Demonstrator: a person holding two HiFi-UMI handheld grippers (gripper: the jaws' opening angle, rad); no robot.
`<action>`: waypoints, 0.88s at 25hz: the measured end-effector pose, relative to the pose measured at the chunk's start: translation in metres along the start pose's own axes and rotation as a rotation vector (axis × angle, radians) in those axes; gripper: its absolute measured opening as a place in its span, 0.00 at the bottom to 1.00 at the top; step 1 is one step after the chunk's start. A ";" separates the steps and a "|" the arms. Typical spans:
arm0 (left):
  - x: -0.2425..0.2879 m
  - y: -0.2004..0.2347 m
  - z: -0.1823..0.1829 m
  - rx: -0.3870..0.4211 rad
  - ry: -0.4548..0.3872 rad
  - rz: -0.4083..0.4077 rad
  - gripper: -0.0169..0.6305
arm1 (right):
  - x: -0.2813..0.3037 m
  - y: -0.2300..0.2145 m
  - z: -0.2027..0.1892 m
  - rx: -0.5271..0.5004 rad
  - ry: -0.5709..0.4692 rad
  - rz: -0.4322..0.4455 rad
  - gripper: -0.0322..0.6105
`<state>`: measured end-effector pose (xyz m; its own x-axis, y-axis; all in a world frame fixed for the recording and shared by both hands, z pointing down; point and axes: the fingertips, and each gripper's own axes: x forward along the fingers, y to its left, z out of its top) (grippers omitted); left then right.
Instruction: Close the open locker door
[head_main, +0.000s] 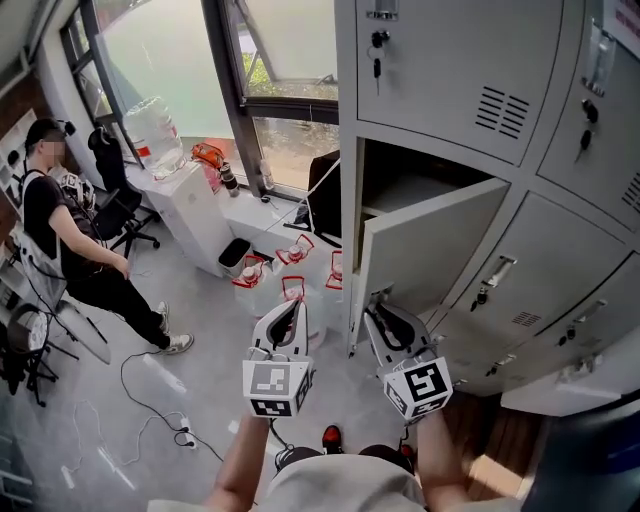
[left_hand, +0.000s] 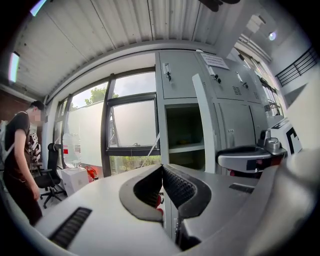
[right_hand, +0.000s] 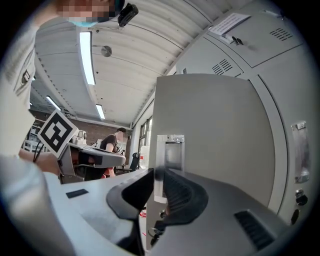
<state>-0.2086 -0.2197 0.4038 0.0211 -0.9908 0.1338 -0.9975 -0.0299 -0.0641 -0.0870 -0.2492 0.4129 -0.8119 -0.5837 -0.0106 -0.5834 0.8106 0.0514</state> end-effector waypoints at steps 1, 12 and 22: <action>0.004 0.004 0.001 0.001 -0.002 -0.009 0.06 | 0.004 -0.001 0.000 -0.001 -0.002 -0.011 0.16; 0.042 0.035 0.003 -0.007 -0.024 -0.079 0.06 | 0.050 -0.018 -0.002 -0.004 -0.020 -0.135 0.15; 0.072 0.062 -0.001 -0.012 -0.017 -0.102 0.06 | 0.087 -0.038 -0.003 -0.015 -0.003 -0.202 0.15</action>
<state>-0.2685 -0.2924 0.4101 0.1233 -0.9848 0.1220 -0.9909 -0.1289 -0.0390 -0.1351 -0.3311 0.4132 -0.6785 -0.7342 -0.0256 -0.7341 0.6762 0.0624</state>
